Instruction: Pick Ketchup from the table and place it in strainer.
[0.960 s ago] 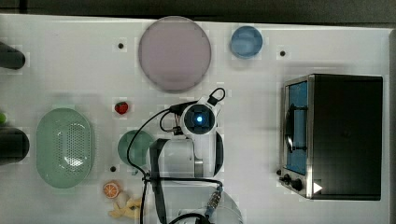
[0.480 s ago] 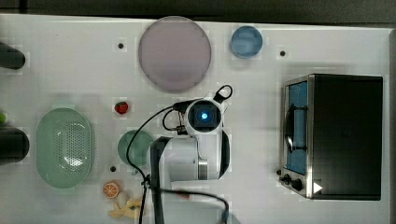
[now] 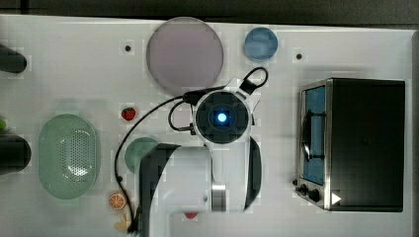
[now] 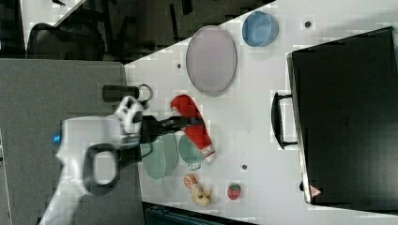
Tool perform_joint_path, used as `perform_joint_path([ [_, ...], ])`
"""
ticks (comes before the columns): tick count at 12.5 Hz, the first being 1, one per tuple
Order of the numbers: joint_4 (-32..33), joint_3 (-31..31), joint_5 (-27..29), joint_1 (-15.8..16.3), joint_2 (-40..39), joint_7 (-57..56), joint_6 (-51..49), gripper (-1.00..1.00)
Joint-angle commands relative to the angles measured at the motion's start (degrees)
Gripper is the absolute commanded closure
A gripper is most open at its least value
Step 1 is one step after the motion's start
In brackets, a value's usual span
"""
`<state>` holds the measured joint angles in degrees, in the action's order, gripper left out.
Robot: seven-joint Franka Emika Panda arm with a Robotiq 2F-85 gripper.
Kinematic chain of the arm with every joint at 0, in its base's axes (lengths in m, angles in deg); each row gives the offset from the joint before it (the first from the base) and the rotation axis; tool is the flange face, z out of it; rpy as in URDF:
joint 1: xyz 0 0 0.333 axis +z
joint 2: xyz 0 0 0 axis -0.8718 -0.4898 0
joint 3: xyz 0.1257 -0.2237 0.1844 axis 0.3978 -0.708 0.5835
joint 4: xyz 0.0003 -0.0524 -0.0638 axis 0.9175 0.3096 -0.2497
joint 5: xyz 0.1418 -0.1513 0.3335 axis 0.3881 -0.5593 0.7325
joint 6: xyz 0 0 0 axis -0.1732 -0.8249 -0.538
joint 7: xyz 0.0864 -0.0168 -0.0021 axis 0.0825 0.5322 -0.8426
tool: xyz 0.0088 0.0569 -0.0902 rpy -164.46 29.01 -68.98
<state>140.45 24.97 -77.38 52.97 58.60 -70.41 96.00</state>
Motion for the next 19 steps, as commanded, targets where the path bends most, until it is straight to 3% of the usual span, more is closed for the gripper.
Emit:
perform_joint_path([
  [1, -3.42, 1.72, 0.94, 0.79, 2.38, -0.14, -8.78, -0.18],
  [5, -6.53, 6.95, 3.77, 2.46, 3.48, 9.58, -12.34, -0.18],
  [10, -7.65, 18.0, 5.94, 4.57, 0.58, 30.32, -11.79, -0.18],
  [15, -8.84, 27.7, 5.94, 5.37, -7.39, 39.22, -0.02, -0.18],
  [19, -8.83, 31.76, 5.92, 6.68, -15.22, 47.03, 8.75, -0.18],
])
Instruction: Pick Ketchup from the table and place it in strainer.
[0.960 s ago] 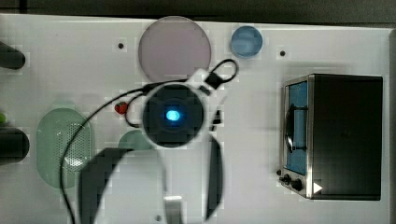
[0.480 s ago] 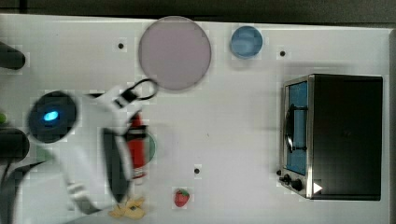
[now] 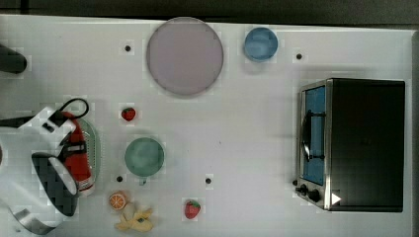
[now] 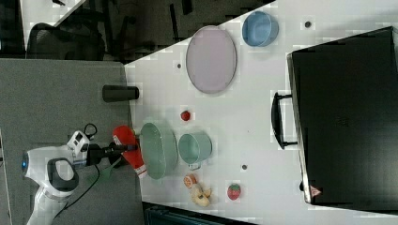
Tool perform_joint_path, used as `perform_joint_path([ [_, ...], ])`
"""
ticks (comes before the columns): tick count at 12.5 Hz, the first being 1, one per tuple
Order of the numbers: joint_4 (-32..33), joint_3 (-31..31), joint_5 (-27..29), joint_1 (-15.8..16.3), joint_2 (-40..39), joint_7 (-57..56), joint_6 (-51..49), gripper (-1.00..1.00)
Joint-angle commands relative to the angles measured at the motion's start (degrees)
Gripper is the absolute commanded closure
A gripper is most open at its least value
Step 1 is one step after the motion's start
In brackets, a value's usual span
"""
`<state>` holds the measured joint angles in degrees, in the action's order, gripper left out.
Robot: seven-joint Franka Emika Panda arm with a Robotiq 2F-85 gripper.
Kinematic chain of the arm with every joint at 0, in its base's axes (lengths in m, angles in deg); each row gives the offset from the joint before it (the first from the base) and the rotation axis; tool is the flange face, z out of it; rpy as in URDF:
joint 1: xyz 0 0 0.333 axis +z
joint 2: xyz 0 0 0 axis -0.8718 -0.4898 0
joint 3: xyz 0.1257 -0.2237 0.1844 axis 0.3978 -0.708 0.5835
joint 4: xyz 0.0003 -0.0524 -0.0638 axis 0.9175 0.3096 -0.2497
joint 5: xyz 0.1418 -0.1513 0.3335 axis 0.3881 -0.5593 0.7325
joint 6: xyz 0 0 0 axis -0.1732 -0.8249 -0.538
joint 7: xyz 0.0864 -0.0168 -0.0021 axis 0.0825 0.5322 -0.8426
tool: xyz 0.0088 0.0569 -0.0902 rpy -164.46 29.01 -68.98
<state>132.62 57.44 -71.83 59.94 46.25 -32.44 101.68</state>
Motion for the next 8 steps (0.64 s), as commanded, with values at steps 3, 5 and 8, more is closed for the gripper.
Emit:
perform_joint_path([
  [3, -0.84, -0.04, 0.31, 2.04, -8.59, 14.2, 8.46, -0.18],
  [5, -0.79, -0.26, 0.13, 3.47, -12.19, 16.09, 12.97, -0.18],
  [8, -0.77, -0.71, -0.48, 4.31, -16.64, 16.19, 17.19, -0.24],
])
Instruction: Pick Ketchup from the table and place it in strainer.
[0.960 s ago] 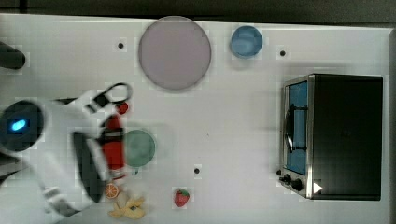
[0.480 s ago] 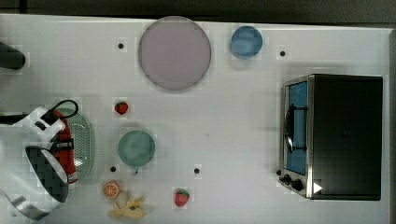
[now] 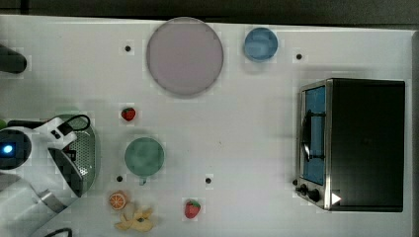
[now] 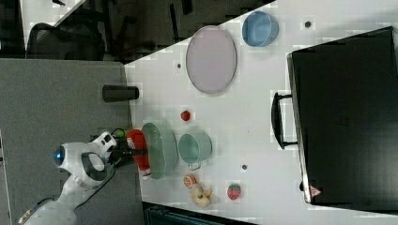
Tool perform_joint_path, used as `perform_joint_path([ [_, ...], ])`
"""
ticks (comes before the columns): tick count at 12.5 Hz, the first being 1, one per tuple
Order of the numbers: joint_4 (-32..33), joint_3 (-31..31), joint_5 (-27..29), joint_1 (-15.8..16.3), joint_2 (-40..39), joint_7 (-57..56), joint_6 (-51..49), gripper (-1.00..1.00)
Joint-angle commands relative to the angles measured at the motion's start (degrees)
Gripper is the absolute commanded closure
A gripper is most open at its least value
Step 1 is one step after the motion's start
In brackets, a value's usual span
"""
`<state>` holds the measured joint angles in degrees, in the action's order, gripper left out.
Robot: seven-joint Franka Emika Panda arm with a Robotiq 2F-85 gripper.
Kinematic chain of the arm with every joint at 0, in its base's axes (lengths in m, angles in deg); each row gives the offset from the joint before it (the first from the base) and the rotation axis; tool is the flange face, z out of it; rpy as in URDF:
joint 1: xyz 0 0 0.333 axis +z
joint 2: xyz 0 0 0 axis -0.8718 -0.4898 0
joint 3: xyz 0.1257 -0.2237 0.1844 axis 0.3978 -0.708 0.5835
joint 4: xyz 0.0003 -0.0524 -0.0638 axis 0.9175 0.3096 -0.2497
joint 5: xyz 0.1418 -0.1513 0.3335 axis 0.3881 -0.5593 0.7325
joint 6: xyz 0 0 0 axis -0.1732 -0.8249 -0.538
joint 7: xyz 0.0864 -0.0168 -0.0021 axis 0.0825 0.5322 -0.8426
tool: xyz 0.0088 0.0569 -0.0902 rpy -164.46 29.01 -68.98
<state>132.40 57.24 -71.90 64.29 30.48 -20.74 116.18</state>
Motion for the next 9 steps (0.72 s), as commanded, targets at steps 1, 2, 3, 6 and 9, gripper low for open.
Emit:
perform_joint_path([
  [1, -0.53, -0.95, -0.84, 0.08, -1.96, 4.48, 2.96, -0.43],
  [2, -0.53, -1.36, -1.75, 0.19, -2.8, 4.48, 2.97, -0.65],
  [3, -0.6, -1.53, -2.18, 0.23, -3.13, 4.49, 3.55, -0.87],
  [6, -0.89, -1.52, -2.06, 0.04, -0.92, 5.73, 4.39, -1.0],
  [9, -0.93, -1.65, -2.06, -2.15, 5.41, 11.37, 0.39, -1.0],
])
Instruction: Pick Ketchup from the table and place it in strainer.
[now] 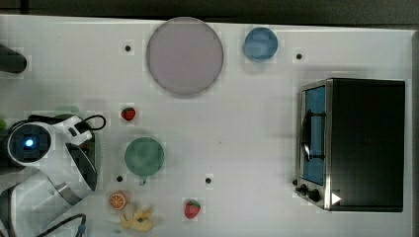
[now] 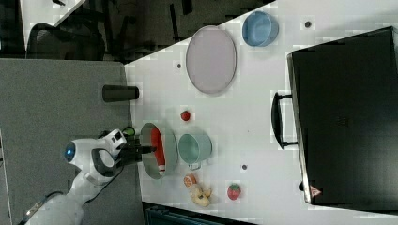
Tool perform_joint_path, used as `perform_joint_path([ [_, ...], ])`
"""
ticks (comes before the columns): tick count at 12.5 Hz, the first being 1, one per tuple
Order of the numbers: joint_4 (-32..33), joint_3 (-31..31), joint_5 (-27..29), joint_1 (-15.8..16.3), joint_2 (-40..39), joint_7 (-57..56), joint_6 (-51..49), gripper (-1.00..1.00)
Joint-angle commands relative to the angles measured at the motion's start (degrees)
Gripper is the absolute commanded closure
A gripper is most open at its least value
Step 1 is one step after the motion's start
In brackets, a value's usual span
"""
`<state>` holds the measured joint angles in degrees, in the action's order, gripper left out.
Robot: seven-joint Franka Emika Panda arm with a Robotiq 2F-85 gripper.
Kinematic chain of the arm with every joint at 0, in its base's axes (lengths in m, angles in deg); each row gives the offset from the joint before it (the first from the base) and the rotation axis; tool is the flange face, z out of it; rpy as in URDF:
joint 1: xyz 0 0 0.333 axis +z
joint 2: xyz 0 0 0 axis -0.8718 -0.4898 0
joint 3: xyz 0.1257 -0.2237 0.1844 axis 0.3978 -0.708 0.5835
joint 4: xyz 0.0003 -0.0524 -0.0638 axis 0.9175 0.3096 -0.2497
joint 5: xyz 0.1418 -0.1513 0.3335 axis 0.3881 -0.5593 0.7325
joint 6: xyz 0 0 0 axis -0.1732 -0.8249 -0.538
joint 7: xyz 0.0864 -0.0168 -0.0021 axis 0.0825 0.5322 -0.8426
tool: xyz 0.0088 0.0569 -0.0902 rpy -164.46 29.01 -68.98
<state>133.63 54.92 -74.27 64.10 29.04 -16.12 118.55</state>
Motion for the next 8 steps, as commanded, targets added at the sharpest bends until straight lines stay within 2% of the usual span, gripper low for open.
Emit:
perform_joint_path([
  [1, -2.35, 0.63, 0.31, -3.38, 9.67, 6.73, -5.43, -1.0],
  [5, -6.59, -1.09, 0.54, -10.91, 19.15, 6.64, -19.53, -1.0],
  [8, -12.64, -6.36, 1.47, -15.64, 22.71, 5.94, -30.48, -1.0],
])
